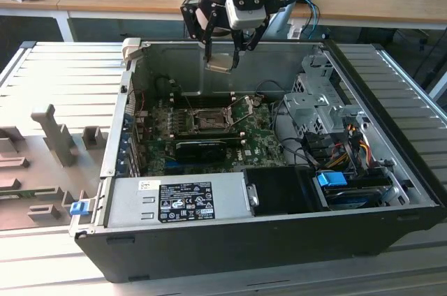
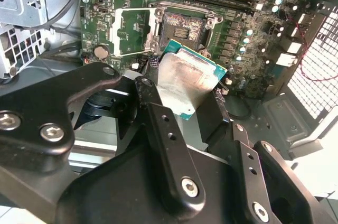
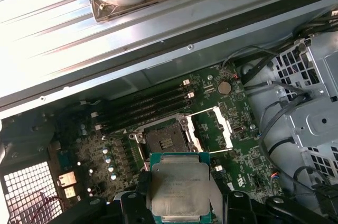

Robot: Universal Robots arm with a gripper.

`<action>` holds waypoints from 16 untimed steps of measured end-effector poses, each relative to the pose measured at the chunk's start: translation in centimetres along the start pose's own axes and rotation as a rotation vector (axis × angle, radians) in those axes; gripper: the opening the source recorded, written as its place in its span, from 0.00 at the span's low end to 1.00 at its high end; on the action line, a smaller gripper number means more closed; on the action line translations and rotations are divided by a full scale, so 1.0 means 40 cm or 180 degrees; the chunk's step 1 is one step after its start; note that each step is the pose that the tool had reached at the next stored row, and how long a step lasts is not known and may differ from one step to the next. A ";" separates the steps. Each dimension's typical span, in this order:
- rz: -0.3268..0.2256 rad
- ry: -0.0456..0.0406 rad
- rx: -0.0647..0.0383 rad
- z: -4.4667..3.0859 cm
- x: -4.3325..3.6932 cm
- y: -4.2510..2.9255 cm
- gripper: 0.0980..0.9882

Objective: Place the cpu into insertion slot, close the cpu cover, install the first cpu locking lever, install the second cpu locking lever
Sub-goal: 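Place the cpu into insertion slot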

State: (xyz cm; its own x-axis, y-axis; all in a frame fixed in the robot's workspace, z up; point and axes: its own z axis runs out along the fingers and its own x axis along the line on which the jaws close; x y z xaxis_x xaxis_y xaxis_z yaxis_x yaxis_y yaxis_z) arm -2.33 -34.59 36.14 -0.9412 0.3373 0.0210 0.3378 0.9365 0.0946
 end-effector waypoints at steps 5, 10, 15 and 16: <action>0.0011 -0.0001 0.0000 0.003 0.000 0.000 0.49; 0.0023 -0.0002 -0.0001 0.007 0.000 0.000 0.49; 0.0079 -0.0007 -0.0002 0.015 0.000 -0.001 0.49; 0.0103 -0.0010 -0.0002 0.016 0.000 -0.001 0.49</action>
State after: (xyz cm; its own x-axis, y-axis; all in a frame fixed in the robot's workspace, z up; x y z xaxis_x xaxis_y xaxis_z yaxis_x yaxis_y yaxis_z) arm -2.33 -34.56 35.51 -0.9297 0.3676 0.0210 0.3679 0.9250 0.0947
